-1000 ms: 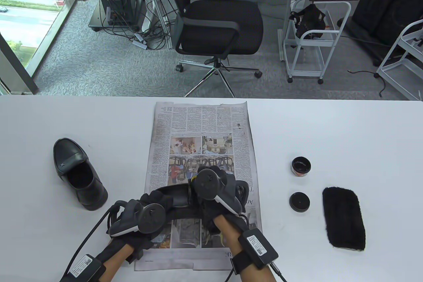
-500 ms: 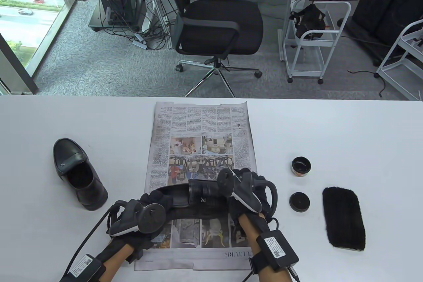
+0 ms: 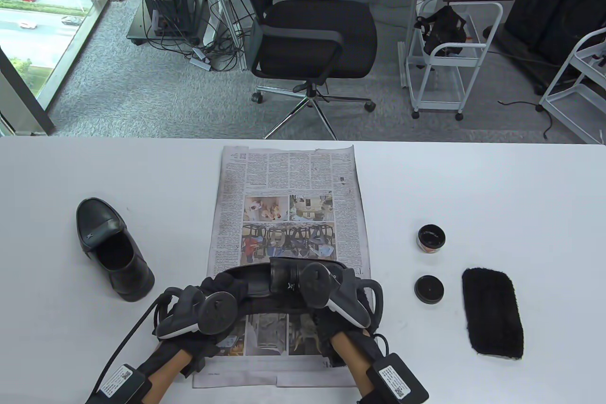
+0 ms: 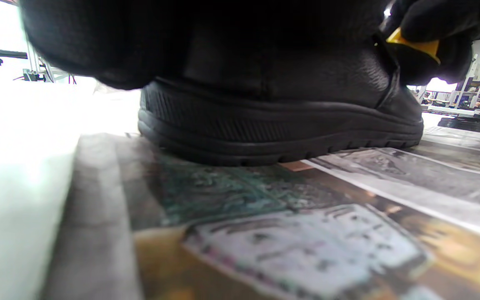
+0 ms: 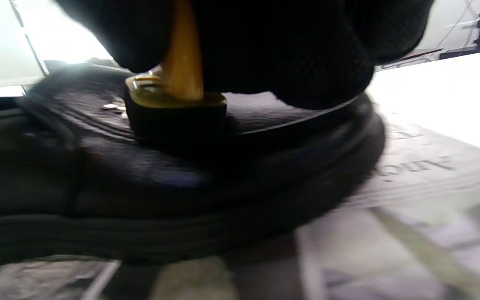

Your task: Dip and apply built-in sponge shoe polish on shoes

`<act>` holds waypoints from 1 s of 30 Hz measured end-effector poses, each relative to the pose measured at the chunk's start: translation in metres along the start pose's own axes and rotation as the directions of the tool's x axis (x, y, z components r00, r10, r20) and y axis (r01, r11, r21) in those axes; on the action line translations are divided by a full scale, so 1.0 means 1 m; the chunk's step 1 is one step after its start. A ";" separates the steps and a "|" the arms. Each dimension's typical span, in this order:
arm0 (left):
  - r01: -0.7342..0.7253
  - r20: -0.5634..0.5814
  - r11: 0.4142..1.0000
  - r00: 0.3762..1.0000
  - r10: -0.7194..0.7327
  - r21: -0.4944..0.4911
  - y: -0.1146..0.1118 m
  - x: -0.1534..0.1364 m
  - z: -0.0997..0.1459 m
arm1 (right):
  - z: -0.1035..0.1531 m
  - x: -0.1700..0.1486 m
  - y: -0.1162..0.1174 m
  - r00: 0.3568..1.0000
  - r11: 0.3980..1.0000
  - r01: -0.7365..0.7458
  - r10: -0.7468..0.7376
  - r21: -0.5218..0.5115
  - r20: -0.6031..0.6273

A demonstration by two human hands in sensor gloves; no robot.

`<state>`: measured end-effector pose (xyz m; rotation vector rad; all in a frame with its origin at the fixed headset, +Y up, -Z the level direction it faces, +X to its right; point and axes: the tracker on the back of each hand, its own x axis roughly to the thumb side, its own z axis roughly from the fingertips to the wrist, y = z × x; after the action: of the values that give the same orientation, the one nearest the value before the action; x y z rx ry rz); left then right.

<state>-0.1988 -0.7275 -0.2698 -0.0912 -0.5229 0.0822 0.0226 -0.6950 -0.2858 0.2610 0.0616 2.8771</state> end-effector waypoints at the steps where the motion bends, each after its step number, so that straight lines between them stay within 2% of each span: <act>1: 0.000 0.000 1.000 1.000 0.000 0.000 0.000 0.000 0.000 | -0.001 0.003 -0.001 1.000 1.000 0.011 -0.011 -0.009 0.015; 7: -0.002 0.003 1.000 1.000 0.002 0.001 0.000 0.000 0.000 | -0.017 0.017 -0.005 0.995 0.994 0.071 -0.065 -0.087 0.076; 11: -0.002 0.003 1.000 1.000 0.002 -0.001 0.000 0.000 0.000 | -0.033 0.012 -0.004 0.994 0.985 0.108 -0.105 -0.132 0.030; 18: -0.004 0.004 1.000 1.000 0.004 -0.001 0.000 0.000 0.000 | -0.051 -0.009 0.001 0.995 0.992 -0.024 0.012 -0.120 -0.101; 25: -0.004 0.005 1.000 1.000 0.004 -0.001 0.000 0.000 0.000 | -0.043 -0.032 -0.003 0.974 0.981 -0.175 0.161 -0.081 -0.159; 30: -0.004 0.005 1.000 1.000 0.004 -0.002 0.000 0.000 0.000 | -0.026 -0.040 -0.007 0.967 0.978 -0.207 0.200 -0.024 -0.160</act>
<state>-0.1991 -0.7274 -0.2697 -0.0934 -0.5274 0.0856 0.0577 -0.6984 -0.3190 0.0334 0.0045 3.0947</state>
